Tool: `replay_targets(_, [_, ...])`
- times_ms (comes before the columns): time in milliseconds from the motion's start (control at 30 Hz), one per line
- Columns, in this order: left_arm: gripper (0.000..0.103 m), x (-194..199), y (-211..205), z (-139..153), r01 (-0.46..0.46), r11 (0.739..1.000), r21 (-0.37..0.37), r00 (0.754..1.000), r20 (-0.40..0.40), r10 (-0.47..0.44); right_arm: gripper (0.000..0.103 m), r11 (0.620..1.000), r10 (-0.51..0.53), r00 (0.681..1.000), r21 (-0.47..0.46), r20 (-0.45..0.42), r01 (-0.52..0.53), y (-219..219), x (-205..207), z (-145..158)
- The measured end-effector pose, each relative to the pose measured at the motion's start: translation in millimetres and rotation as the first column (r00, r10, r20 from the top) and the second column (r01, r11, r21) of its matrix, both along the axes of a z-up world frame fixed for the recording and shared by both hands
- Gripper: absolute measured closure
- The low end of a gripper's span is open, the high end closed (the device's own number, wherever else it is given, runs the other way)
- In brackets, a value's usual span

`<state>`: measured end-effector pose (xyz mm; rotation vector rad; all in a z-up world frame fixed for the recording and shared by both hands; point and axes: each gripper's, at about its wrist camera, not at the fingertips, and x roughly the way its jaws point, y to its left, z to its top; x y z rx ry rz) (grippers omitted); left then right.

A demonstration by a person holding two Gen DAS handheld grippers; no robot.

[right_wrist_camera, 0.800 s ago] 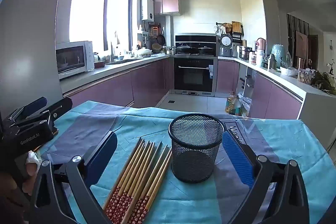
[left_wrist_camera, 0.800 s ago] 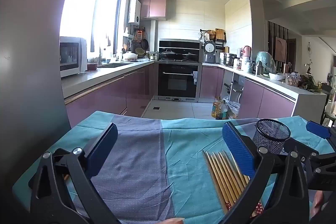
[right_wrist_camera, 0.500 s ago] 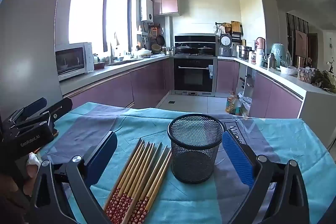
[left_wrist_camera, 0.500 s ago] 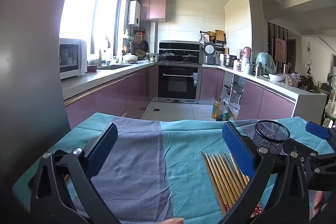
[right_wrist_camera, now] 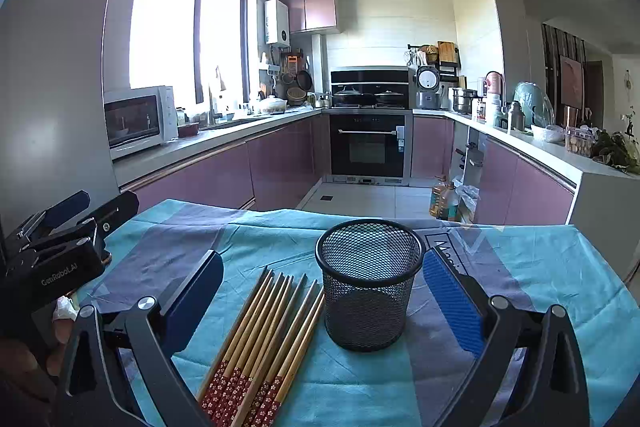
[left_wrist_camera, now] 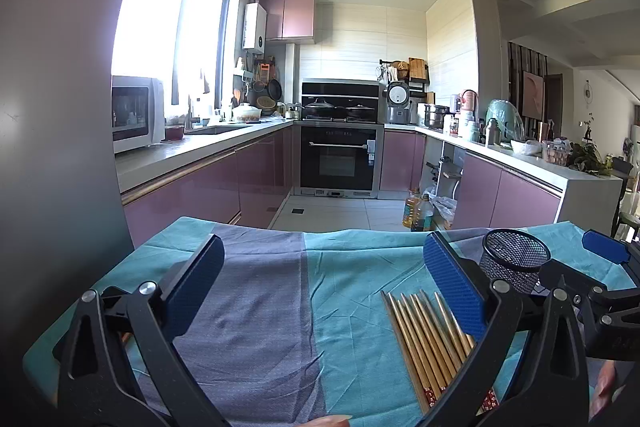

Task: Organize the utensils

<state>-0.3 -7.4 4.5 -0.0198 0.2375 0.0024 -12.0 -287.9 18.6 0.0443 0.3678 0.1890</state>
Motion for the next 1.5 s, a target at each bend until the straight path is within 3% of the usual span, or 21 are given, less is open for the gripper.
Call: replay_targets(1500, [0.004, -1.2, 0.5, -1.1, 0.016, 1.0, -0.002, 1.0, -0.007, -0.016, 0.006, 1.0, -0.021, 0.998, 0.01, 0.053, 0.02, -4.0, -5.2, 5.6])
